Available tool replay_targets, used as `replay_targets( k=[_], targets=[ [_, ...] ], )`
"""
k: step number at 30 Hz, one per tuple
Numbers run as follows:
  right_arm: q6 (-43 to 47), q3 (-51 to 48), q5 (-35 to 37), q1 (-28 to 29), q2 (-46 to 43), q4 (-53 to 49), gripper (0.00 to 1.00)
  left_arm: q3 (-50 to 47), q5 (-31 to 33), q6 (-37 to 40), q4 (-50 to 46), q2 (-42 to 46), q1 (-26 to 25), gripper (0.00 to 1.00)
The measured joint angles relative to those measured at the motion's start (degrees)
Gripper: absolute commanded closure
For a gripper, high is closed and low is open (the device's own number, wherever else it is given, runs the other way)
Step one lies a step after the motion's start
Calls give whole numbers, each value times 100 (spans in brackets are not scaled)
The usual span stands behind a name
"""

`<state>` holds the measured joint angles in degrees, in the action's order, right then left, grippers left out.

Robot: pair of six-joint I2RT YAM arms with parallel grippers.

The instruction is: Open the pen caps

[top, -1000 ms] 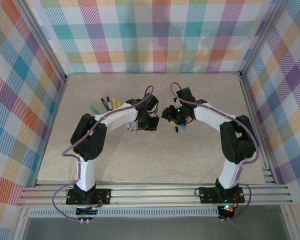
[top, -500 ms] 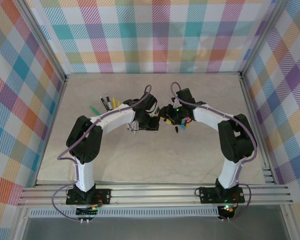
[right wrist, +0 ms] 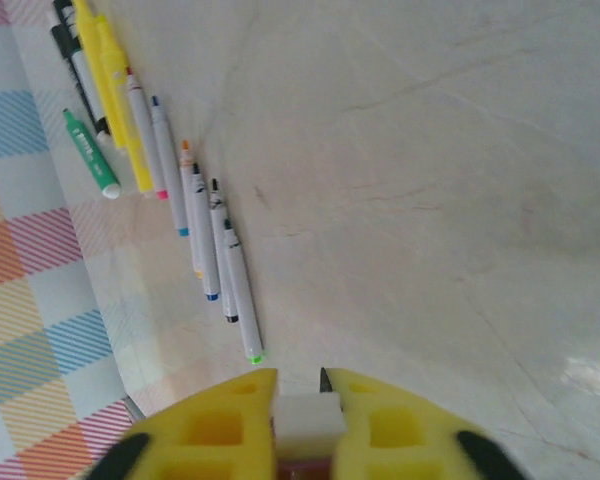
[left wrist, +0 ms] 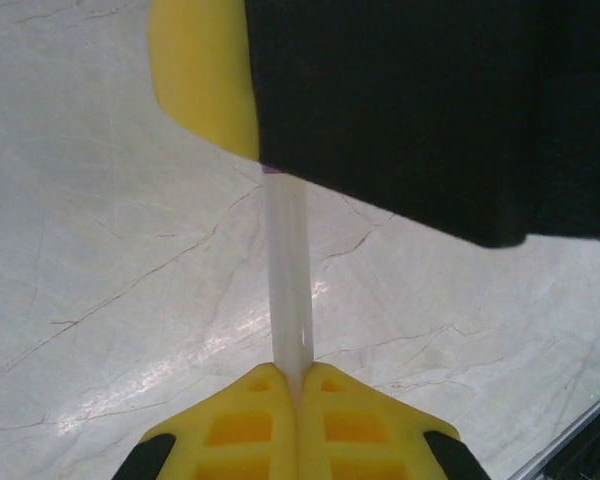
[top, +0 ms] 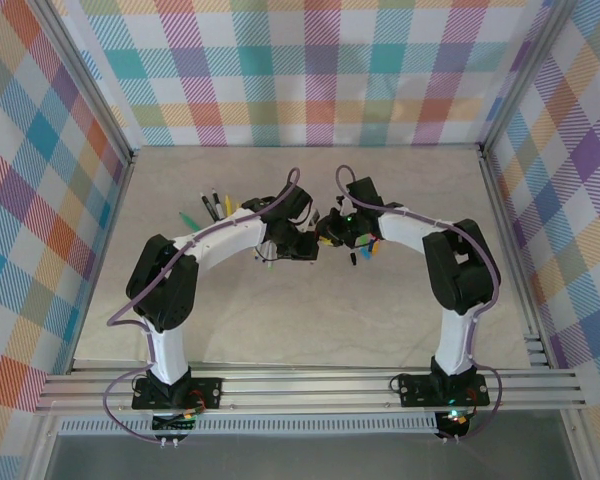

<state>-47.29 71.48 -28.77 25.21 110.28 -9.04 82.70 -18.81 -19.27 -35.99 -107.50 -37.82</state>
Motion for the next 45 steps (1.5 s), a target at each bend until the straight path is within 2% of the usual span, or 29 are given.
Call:
replay_targets(
  k=[3,4,6,7,10,20,23,25,26,33,35,37,39,42,45],
  targets=[
    [-31,22,-2,4,4,15,100,0,42,50,0,7,7,100],
    [-33,22,-2,4,4,15,100,0,44,68,0,7,7,96],
    [-37,22,-7,4,4,35,100,0,48,72,0,7,7,82],
    [-52,22,-28,7,4,46,100,0,50,63,0,7,7,79],
    [-109,20,-44,44,4,166,100,0,31,68,2,4,2,78],
    [-203,-114,-90,186,2,389,100,2,46,57,-2,-195,2,81],
    [-205,-149,-94,210,2,407,100,17,111,26,-33,-208,2,88],
    [-205,-181,-81,214,2,452,100,79,142,-13,-107,-267,2,98],
    [-203,-205,-66,212,2,476,100,94,146,-22,-120,-282,-2,100],
    [-181,-133,2,131,7,262,100,-105,92,-68,72,-221,-59,100],
    [-155,153,-149,74,109,-262,100,-664,205,-142,608,157,-168,100],
    [-146,695,-625,39,348,-992,100,-1351,573,-354,1145,813,-315,100],
    [-160,1421,-455,-107,697,-1086,100,-2124,483,-542,835,1827,-551,100],
    [-153,2286,-136,-640,1082,-872,100,-2806,293,-695,52,3244,-1071,100],
    [-155,2452,103,-1045,1084,-800,100,-2830,345,-706,-219,3679,-879,100]
  ],
)
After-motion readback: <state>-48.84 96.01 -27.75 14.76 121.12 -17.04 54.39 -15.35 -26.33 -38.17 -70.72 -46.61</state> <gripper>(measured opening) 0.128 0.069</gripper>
